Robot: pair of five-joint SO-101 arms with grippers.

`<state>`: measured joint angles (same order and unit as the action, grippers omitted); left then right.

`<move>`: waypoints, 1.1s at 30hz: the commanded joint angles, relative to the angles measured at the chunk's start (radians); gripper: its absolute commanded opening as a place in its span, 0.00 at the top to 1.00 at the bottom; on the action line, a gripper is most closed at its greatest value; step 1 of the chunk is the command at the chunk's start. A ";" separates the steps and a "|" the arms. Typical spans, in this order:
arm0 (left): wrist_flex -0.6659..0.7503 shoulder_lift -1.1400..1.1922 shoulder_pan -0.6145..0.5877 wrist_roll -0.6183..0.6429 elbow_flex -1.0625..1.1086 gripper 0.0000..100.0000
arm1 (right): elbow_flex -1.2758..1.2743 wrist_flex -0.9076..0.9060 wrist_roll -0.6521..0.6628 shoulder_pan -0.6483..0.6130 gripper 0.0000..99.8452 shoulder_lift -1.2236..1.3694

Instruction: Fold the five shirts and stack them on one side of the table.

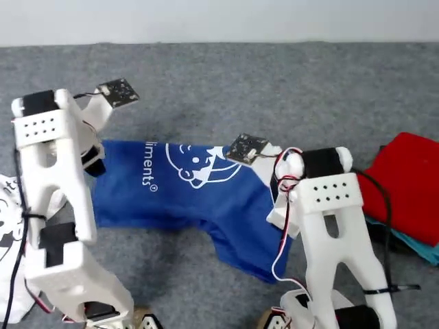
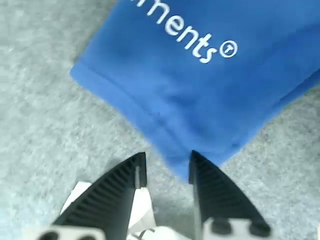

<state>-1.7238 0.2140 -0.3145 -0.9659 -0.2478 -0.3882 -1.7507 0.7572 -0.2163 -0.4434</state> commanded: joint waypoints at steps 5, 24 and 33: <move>-0.029 -0.216 0.064 0.103 -0.042 0.84 | 0.083 -0.035 -0.014 0.015 0.70 -0.042; 0.068 -0.221 0.778 0.560 0.202 0.98 | 0.377 -0.039 -0.015 0.561 0.99 -0.045; 0.166 -0.221 1.066 0.588 0.387 0.80 | 0.382 -0.039 -0.014 0.805 0.99 -0.045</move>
<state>-1.5812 0.0437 0.6905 -0.3982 0.1235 -0.0598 -1.7522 0.7541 0.5186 -0.4465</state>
